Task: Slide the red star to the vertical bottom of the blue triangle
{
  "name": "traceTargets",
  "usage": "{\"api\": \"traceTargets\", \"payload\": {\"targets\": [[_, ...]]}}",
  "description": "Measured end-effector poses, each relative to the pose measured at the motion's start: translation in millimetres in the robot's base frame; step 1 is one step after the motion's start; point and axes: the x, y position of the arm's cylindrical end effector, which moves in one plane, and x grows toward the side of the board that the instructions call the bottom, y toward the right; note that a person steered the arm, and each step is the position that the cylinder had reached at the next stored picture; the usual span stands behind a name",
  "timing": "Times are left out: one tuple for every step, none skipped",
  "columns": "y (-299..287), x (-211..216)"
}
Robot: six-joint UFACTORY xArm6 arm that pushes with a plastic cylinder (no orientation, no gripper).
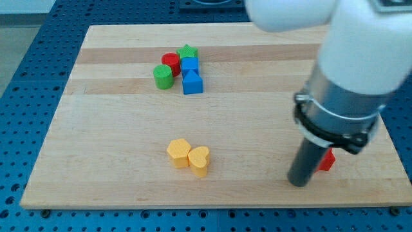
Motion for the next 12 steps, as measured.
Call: {"api": "traceTargets", "payload": {"targets": [[28.5,7.2],[73.9,5.7],[63.0,-29.4],[-4.9,-56.4],[-31.4,-61.4],[-15.8,-70.0],[-49.7,-75.1],[-79.5,-75.1],[-93.7,-75.1],[-98.2,-77.3],[-102.4,-77.3],[-62.5,-77.3]]}}
